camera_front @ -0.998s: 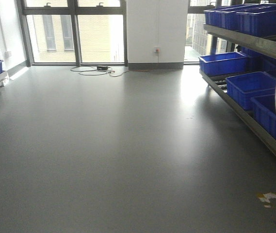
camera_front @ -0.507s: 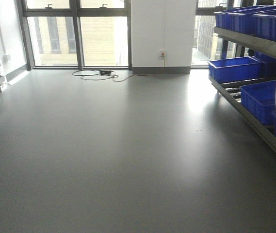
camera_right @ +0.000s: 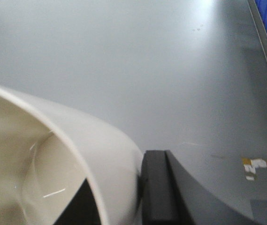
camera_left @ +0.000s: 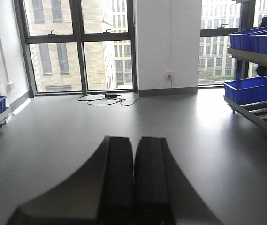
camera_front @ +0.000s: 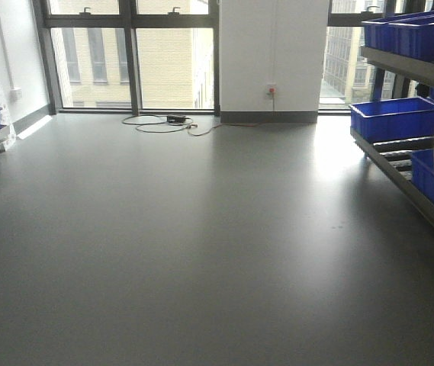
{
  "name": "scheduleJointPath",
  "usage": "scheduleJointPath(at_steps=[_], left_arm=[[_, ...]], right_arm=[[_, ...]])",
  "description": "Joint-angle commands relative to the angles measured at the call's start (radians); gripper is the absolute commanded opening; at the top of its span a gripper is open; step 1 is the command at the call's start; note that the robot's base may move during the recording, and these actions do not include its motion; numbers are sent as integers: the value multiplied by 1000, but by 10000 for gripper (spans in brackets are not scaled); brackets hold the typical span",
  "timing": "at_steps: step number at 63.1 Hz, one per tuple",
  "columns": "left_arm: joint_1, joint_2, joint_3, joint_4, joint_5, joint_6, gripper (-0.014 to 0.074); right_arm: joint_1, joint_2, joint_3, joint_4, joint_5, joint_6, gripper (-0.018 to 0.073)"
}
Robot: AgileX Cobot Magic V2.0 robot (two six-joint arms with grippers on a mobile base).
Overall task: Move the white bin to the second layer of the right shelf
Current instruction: 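Turn toward the roller shelf holding blue crates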
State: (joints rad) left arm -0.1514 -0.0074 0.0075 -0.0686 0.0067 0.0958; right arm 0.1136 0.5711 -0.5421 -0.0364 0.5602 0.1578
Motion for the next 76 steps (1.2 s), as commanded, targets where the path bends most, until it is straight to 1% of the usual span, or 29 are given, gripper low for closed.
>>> scheduleJointPath(at_steps=[1,76], left_arm=[[-2,-13,33,-5,-86,-7,85],[-2,-13,33,-5,-86,-7,85]], right_arm=[[-5,5,-34,2,-90,0,55],[-5,5,-34,2,-90,0,55]])
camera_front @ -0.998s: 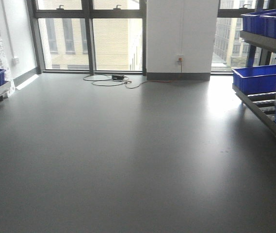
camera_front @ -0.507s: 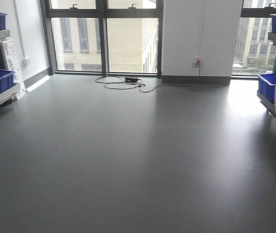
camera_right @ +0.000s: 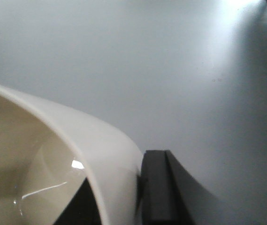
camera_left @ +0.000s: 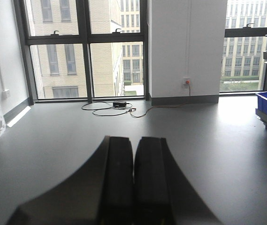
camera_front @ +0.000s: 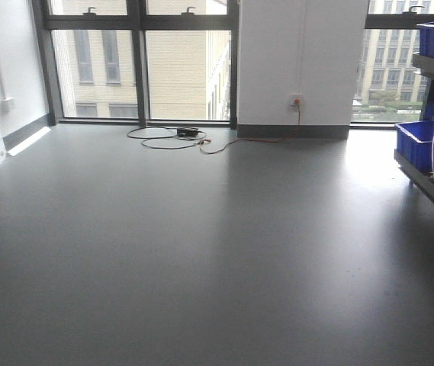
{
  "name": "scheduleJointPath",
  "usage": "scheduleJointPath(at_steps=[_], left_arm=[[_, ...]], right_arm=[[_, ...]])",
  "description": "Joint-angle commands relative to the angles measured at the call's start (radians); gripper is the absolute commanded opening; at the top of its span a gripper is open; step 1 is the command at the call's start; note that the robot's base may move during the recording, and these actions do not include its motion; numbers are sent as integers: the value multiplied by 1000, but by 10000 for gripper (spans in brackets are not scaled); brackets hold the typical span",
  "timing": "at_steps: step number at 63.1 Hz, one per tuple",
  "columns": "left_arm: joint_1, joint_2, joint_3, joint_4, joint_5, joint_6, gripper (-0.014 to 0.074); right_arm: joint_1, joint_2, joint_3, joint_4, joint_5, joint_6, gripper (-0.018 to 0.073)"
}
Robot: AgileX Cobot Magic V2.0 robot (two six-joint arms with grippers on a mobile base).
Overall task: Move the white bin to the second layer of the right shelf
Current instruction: 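Turn toward the roller shelf holding blue crates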
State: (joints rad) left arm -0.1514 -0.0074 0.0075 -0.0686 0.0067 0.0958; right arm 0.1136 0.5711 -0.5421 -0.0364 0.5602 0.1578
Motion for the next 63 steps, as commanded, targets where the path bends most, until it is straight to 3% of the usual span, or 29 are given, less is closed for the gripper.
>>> scheduleJointPath(at_steps=[1,63], left_arm=[[-2,-13,33,-5,-86,-7,85],[-2,-13,33,-5,-86,-7,85]], right_arm=[[-5,5,-34,2,-90,0,55],[-5,5,-34,2,-90,0,55]])
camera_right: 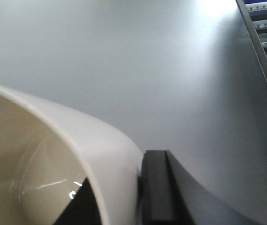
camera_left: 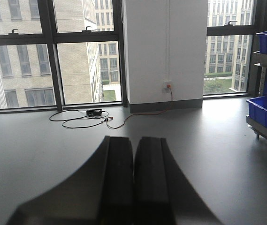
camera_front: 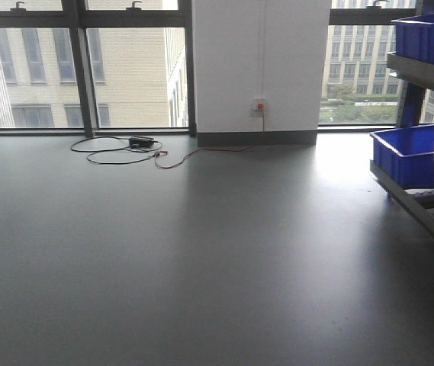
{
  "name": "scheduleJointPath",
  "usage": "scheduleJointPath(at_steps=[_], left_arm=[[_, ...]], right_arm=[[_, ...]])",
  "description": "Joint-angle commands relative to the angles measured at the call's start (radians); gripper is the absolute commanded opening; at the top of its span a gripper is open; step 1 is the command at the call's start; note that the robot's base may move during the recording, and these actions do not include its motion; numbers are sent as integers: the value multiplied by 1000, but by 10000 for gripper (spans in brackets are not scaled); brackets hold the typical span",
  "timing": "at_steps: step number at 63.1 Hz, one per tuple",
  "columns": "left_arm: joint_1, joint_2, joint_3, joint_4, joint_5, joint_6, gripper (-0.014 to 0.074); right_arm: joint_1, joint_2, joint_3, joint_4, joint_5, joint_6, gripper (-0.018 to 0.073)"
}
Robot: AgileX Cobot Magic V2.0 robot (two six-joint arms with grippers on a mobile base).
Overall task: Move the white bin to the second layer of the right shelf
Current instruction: 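Turn toward the roller shelf holding blue crates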
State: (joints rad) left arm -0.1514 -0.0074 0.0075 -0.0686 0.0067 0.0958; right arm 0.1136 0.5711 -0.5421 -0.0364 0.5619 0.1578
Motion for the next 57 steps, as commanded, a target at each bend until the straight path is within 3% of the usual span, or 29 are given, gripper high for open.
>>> scheduleJointPath(at_steps=[1,57], left_arm=[[-2,-13,33,-5,-86,-7,85],[-2,-13,33,-5,-86,-7,85]], right_arm=[[-5,5,-34,2,-91,0,55],[-5,5,-34,2,-91,0,55]])
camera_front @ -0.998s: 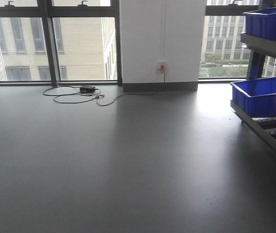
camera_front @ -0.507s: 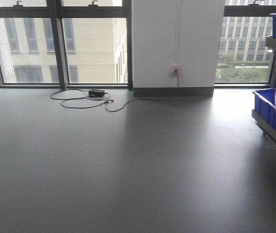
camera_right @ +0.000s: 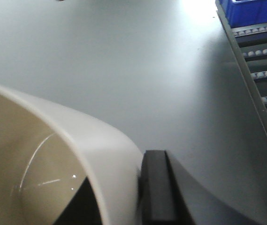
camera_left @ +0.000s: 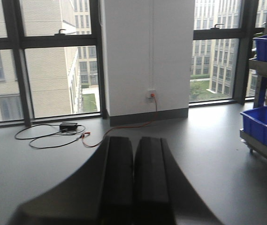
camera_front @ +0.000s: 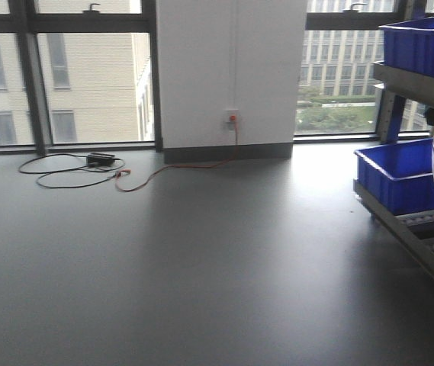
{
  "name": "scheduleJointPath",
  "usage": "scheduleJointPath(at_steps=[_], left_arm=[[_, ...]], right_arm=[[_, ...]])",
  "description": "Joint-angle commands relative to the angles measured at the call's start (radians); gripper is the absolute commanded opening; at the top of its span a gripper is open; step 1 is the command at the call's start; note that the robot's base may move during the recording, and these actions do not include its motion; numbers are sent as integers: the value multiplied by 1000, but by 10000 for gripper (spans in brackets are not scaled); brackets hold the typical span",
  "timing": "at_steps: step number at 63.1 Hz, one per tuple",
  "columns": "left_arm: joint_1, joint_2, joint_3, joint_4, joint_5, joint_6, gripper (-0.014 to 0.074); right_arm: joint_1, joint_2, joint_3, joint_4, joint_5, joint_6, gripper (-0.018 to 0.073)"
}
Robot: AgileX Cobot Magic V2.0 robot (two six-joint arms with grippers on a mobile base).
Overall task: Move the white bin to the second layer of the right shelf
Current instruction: 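Turn toward the roller shelf holding blue crates, then approach the roller shelf with the bin held in the right gripper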
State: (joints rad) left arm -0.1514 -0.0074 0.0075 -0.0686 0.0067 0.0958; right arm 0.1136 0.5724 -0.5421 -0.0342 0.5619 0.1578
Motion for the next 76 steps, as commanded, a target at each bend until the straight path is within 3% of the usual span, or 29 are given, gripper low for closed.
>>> scheduleJointPath(at_steps=[1,76], left_arm=[[-2,-13,33,-5,-86,-7,85],[-2,-13,33,-5,-86,-7,85]], right_arm=[[-5,4,-34,0,-91,0,55],[-5,4,-34,0,-91,0,55]])
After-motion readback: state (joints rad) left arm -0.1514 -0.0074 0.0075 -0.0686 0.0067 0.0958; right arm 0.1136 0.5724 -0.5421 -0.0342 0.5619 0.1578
